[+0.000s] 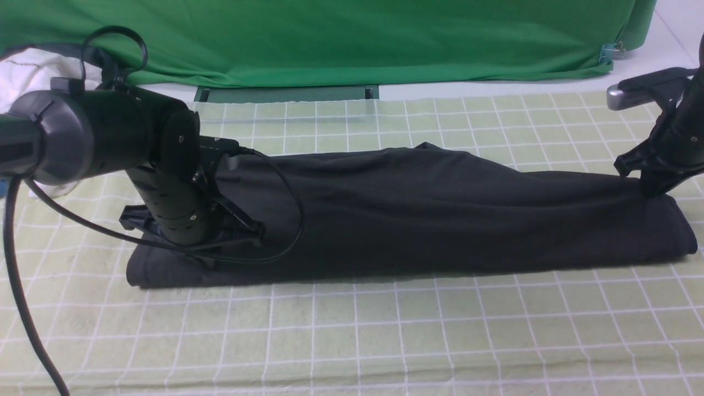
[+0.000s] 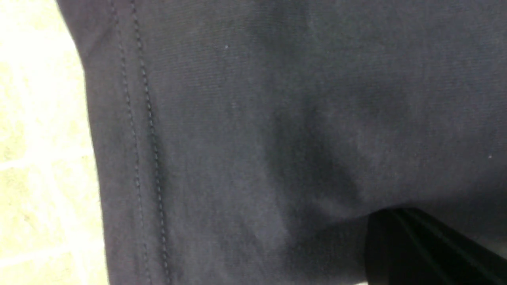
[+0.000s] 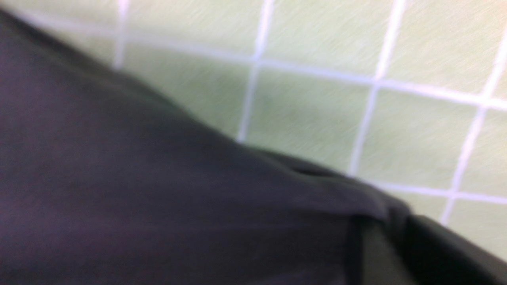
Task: Fold a long-sleeved shirt over a green coffee tablecloth.
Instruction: 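Pull the folded dark garment lengthwise by its ends to straighten it flat on the table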
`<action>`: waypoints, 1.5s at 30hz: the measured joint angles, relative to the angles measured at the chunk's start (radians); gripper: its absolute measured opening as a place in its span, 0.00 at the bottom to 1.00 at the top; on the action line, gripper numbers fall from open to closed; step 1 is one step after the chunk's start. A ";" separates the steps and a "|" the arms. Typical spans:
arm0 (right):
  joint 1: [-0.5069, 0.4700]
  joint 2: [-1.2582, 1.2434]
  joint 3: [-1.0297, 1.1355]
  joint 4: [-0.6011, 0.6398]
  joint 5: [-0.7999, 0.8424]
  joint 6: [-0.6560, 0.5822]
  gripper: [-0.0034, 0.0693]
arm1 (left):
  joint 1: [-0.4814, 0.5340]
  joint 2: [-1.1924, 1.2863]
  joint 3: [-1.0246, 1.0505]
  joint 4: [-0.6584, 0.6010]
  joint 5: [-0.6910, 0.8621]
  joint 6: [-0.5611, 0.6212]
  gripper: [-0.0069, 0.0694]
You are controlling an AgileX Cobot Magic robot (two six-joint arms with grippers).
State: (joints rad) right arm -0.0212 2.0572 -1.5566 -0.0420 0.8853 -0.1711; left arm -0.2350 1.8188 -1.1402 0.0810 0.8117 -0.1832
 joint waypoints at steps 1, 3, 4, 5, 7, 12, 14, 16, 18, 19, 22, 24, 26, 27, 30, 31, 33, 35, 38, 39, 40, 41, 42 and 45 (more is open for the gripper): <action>-0.001 -0.008 -0.002 -0.028 0.000 0.040 0.44 | 0.000 -0.002 0.000 -0.002 0.013 0.003 0.11; -0.001 -0.021 -0.010 -0.041 0.022 0.059 0.51 | 0.000 -0.009 0.001 -0.006 0.023 0.003 0.11; -0.001 -0.030 -0.020 -0.045 0.039 0.063 0.54 | 0.000 -0.017 0.001 -0.011 0.026 0.003 0.11; -0.001 -0.032 -0.022 -0.046 0.039 0.063 0.54 | 0.000 -0.019 0.001 -0.012 0.027 0.003 0.11; -0.001 -0.062 -0.055 -0.049 0.093 0.067 0.52 | 0.000 -0.060 0.001 -0.022 0.037 0.003 0.11; -0.001 -0.154 -0.076 -0.051 0.129 0.070 0.26 | 0.000 -0.179 0.002 -0.002 0.025 -0.046 0.11; -0.001 -0.194 -0.077 -0.043 0.130 0.070 0.14 | 0.000 -0.209 -0.013 0.025 0.014 -0.080 0.11; -0.001 -0.247 -0.078 -0.015 0.134 0.067 0.08 | 0.008 -0.213 -0.057 0.037 0.014 -0.095 0.11; -0.001 -0.284 -0.078 0.021 0.154 0.052 0.05 | 0.020 -0.192 -0.116 0.035 0.023 -0.098 0.11; -0.001 -0.300 -0.078 0.042 0.171 0.042 0.04 | 0.033 -0.163 -0.171 0.022 0.035 -0.098 0.11; -0.001 -0.321 -0.078 0.066 0.204 0.022 0.04 | 0.056 -0.071 -0.295 -0.044 0.064 -0.037 0.11; -0.001 -0.323 -0.078 0.085 0.211 0.008 0.04 | 0.061 -0.003 -0.366 -0.108 0.074 0.026 0.11; -0.001 -0.323 -0.078 0.092 0.213 0.004 0.04 | 0.061 0.046 -0.411 -0.153 0.081 0.065 0.11; -0.001 -0.323 -0.078 0.095 0.213 0.004 0.04 | 0.060 0.070 -0.433 -0.173 0.084 0.088 0.11; -0.001 -0.323 -0.078 0.107 0.213 0.001 0.04 | 0.045 0.219 -0.547 -0.212 0.113 0.139 0.11; -0.001 -0.323 -0.078 0.111 0.213 0.000 0.04 | 0.042 0.250 -0.563 -0.212 0.120 0.140 0.11; -0.001 -0.323 -0.078 0.123 0.211 -0.003 0.04 | 0.036 0.327 -0.620 -0.212 0.134 0.143 0.11; -0.001 -0.323 -0.078 0.127 0.209 -0.004 0.04 | 0.036 0.380 -0.659 -0.212 0.139 0.143 0.11; -0.001 -0.323 -0.078 0.129 0.213 -0.007 0.04 | 0.039 0.443 -0.711 -0.212 0.133 0.139 0.11; -0.001 -0.323 -0.078 0.129 0.223 -0.008 0.04 | 0.046 0.472 -0.740 -0.209 0.123 0.133 0.11; -0.001 -0.323 -0.078 0.130 0.234 -0.012 0.04 | 0.053 0.485 -0.756 -0.203 0.114 0.126 0.11; -0.001 -0.323 -0.078 0.130 0.245 -0.014 0.04 | 0.061 0.499 -0.775 -0.199 0.109 0.110 0.11; -0.001 -0.323 -0.078 0.129 0.263 -0.016 0.04 | 0.077 0.510 -0.802 -0.192 0.108 0.087 0.11; -0.001 -0.323 -0.078 0.125 0.295 -0.018 0.04 | 0.110 0.512 -0.849 -0.184 0.141 0.057 0.11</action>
State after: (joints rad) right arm -0.0219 1.7344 -1.6347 0.0834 1.1799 -0.1888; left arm -0.1250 2.3304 -1.9889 -0.1027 0.9527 -0.1263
